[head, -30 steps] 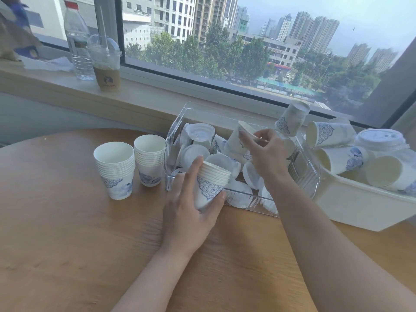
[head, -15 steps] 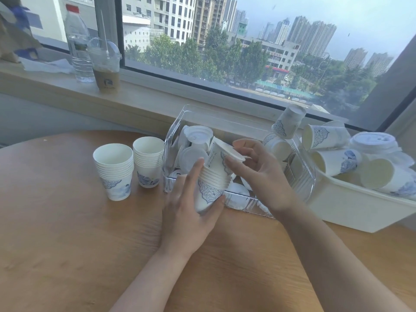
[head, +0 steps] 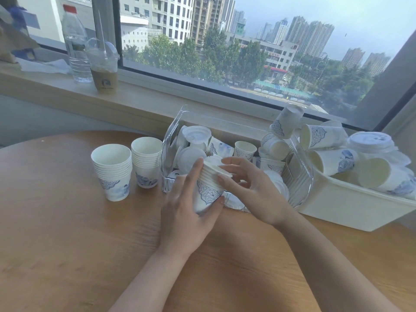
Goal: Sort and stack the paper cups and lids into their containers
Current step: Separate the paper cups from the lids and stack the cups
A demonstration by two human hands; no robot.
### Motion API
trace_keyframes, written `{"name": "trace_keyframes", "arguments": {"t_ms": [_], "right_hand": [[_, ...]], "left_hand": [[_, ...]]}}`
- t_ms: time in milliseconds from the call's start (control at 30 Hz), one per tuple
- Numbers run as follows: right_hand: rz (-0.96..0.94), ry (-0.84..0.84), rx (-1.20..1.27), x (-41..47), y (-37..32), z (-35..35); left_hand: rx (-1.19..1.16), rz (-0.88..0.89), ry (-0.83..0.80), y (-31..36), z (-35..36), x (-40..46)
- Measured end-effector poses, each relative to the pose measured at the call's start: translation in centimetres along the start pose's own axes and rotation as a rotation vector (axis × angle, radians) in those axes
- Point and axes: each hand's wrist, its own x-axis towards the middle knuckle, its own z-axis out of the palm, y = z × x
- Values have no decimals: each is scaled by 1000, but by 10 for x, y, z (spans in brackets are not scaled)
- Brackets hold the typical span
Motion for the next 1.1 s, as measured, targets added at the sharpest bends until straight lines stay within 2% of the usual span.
{"name": "trace_keyframes", "arguments": {"t_ms": [267, 367, 467, 533, 700, 833, 967, 1100], "right_hand": [[-18, -69, -72, 4, 1, -5], [-11, 18, -103, 21, 3, -14], [18, 188, -280, 46, 13, -28], [70, 233, -397, 63, 21, -35], [170, 136, -610, 84, 39, -36], [166, 177, -625, 86, 46, -33], [161, 269, -541, 79, 46, -36], [67, 365, -510, 67, 33, -43]], "left_hand": [[-33, -48, -14, 1, -2, -1], [-53, -88, -25, -2, -3, -1], [-59, -101, -41, -2, -2, -1], [-59, -95, -45, -3, -2, -1], [-45, -80, -19, -5, -2, 0], [-47, -81, -16, -5, 0, 1], [-40, -73, -22, -5, 0, -1], [-38, -77, -28, -4, 0, 0]]}}
